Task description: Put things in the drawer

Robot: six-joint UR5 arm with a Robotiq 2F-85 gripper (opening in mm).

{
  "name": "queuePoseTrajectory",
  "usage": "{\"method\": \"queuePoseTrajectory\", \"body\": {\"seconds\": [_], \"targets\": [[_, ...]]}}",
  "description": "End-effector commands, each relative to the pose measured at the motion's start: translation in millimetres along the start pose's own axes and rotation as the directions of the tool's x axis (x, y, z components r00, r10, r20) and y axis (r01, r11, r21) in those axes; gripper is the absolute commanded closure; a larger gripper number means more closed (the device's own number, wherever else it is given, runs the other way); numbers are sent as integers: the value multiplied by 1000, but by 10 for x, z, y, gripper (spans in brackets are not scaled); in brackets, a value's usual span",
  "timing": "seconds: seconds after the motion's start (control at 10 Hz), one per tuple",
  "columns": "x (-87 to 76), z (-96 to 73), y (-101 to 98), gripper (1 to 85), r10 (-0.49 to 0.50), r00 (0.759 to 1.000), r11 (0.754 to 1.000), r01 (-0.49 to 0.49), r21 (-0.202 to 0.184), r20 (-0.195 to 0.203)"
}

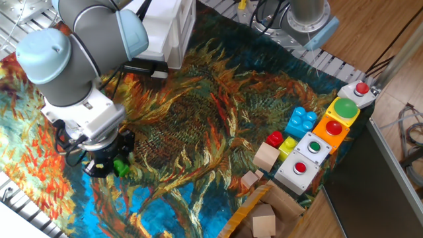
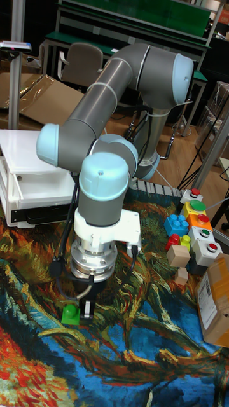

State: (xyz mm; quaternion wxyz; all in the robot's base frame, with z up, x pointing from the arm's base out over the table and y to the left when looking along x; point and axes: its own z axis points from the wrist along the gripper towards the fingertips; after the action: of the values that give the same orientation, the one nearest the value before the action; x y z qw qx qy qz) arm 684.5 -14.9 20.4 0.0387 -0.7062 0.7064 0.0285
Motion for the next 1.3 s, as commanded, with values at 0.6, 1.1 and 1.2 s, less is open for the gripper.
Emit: {"method": "queuePoseTrajectory", "body": {"seconds": [0.6,1.1,1.2], "targets": [[123,-659,-136,843,97,994,994,-94,54,-48],[50,-672,-319,843,164,986,979,-163,122,-5],[121,-676,-327,843,182,983,976,-177,130,-29]]}}
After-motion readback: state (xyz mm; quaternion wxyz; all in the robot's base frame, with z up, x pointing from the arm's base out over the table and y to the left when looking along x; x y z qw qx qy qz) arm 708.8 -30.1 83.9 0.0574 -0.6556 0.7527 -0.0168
